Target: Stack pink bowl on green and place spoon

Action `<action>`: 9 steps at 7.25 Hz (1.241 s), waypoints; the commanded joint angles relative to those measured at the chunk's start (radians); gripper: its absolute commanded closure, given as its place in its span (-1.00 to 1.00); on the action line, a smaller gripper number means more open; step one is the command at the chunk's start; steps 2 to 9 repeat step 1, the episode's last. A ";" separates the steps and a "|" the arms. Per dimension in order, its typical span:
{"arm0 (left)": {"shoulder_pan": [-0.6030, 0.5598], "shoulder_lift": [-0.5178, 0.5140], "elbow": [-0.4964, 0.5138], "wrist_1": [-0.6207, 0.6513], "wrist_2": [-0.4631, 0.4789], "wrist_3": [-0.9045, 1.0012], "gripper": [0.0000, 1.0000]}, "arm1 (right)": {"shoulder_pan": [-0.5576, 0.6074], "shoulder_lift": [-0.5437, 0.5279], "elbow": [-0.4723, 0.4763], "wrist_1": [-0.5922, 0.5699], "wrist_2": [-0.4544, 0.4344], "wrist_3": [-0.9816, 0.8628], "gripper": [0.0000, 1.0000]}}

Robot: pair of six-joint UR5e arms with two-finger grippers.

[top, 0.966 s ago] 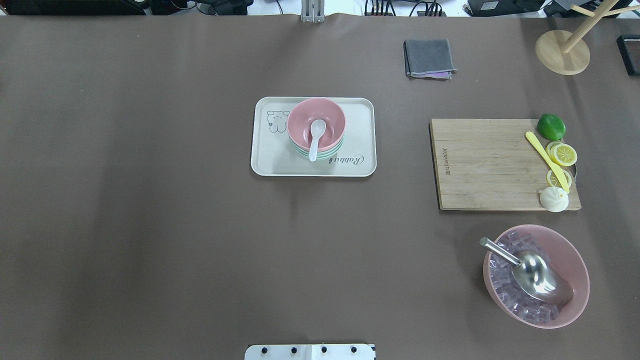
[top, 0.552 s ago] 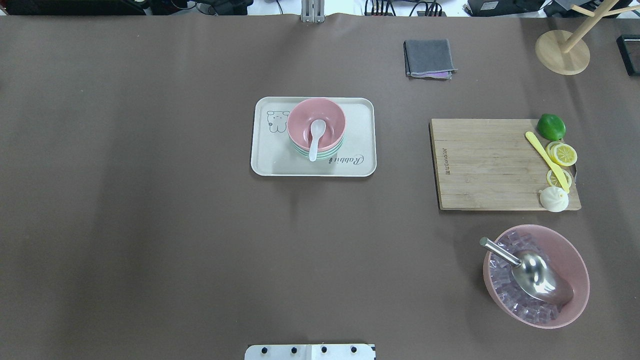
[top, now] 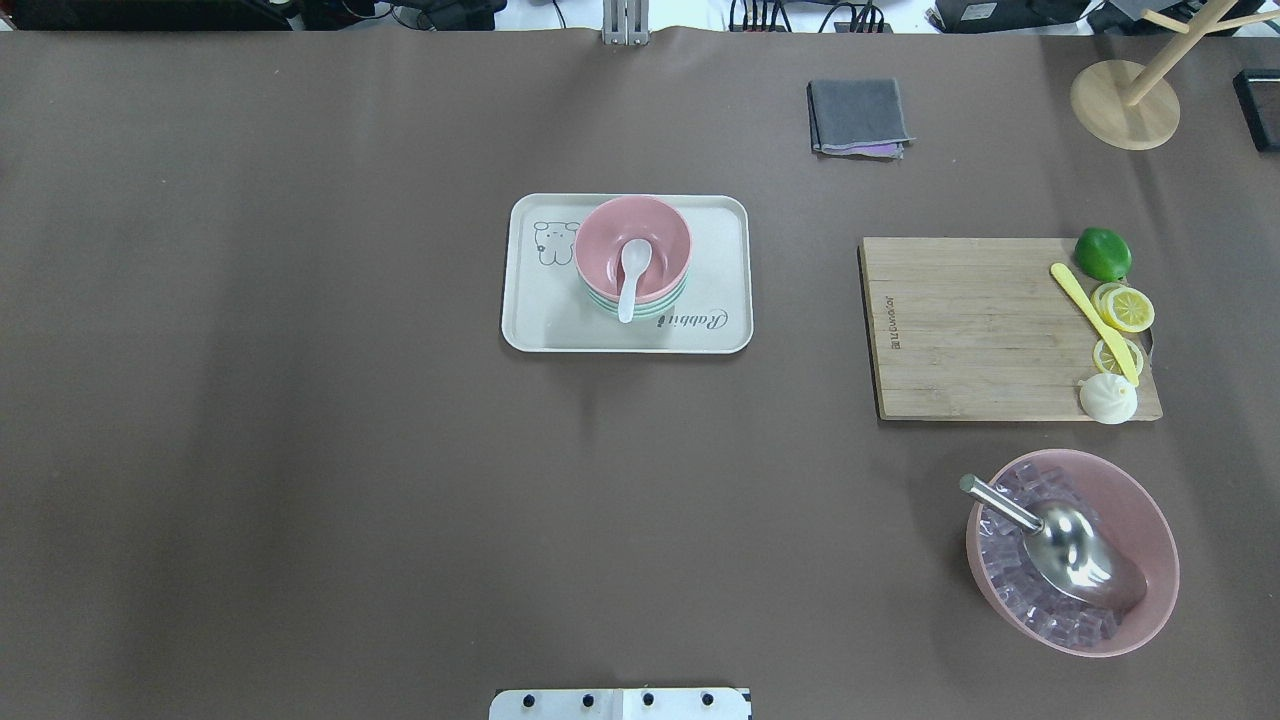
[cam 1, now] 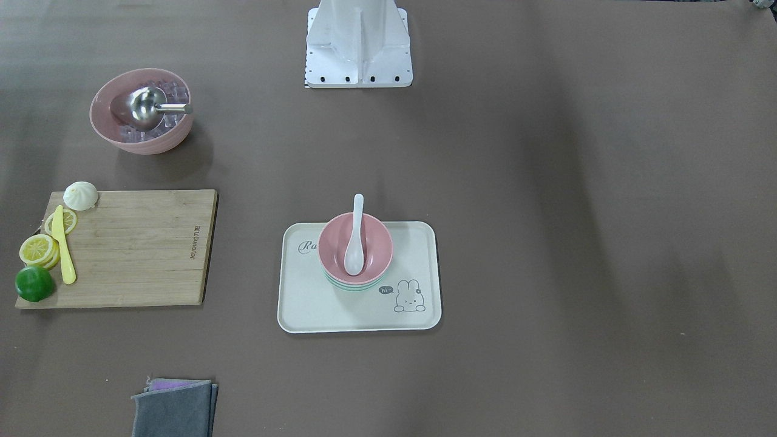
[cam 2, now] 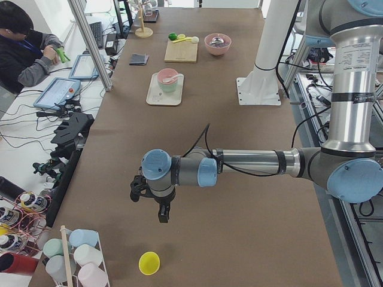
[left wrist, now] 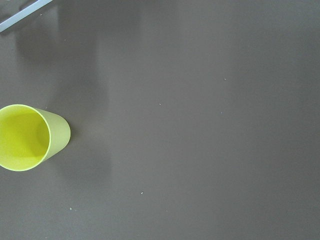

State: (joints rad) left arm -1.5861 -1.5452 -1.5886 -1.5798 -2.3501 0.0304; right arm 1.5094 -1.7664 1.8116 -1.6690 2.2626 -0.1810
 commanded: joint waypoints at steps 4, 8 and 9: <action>0.000 -0.001 -0.001 -0.002 0.000 0.000 -0.98 | 0.000 -0.001 0.000 0.000 0.000 0.000 -1.00; 0.000 -0.001 -0.001 -0.002 0.000 0.000 -0.98 | 0.000 -0.001 0.000 0.000 0.000 0.000 -1.00; 0.000 -0.001 -0.001 -0.002 0.000 0.000 -0.98 | 0.000 -0.001 0.000 0.000 0.000 0.000 -1.00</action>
